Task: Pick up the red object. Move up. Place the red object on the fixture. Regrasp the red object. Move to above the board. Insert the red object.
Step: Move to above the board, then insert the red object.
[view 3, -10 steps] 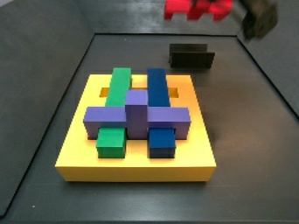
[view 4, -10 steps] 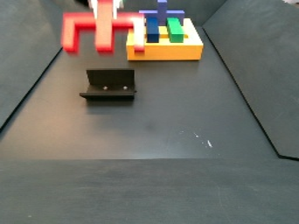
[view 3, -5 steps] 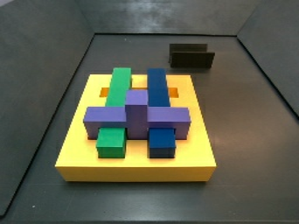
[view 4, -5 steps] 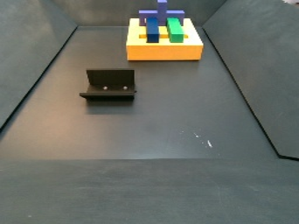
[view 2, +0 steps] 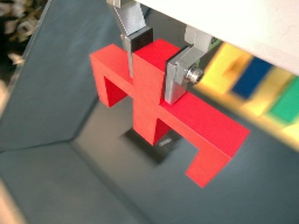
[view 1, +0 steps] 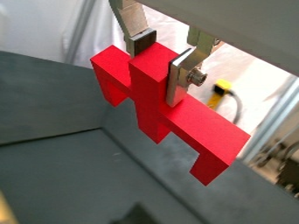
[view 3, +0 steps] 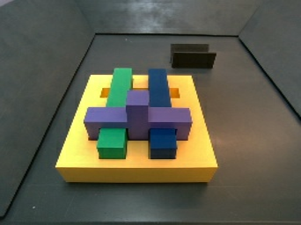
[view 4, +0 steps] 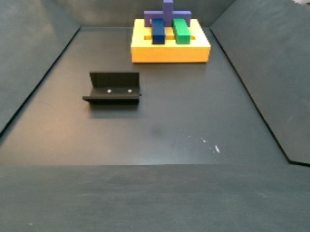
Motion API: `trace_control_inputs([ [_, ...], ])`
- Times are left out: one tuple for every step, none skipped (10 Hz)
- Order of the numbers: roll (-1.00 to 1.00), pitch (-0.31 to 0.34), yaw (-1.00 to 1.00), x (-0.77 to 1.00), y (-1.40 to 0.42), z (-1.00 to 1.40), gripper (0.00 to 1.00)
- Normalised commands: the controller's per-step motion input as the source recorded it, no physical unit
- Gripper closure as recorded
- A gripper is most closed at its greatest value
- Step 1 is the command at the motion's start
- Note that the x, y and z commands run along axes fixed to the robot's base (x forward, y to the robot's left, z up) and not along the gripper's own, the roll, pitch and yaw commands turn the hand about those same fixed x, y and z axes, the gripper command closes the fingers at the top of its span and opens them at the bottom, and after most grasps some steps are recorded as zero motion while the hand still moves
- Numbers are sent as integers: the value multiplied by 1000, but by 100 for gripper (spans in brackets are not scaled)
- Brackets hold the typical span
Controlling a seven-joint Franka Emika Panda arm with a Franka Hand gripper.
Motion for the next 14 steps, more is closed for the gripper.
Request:
trace_control_inputs([
  [-1000, 51, 4, -1039, -1400, 275, 100],
  [-1000, 48, 10, -707, -915, 178, 100],
  [-1000, 47, 12, -436, -537, 94, 100],
  [-1000, 41, 12, -264, -295, 54, 100],
  [-1000, 31, 12, -177, -149, 42, 100],
  [-1000, 11, 13, -130, -53, 16, 100],
  [-1000, -10, 10, -100, -2, 9, 100],
  [-835, -27, 9, -82, 13, 7, 100],
  [-608, -35, 3, -70, 22, 2, 100],
  [-346, -37, -4, -56, 15, -1, 100],
  [-221, -32, -4, -40, 10, 2, 100],
  [-117, 0, 0, 43, 129, -66, 100],
  [-197, -19, 0, 60, 146, -263, 100],
  [-339, -83, 0, 46, 206, -474, 100],
])
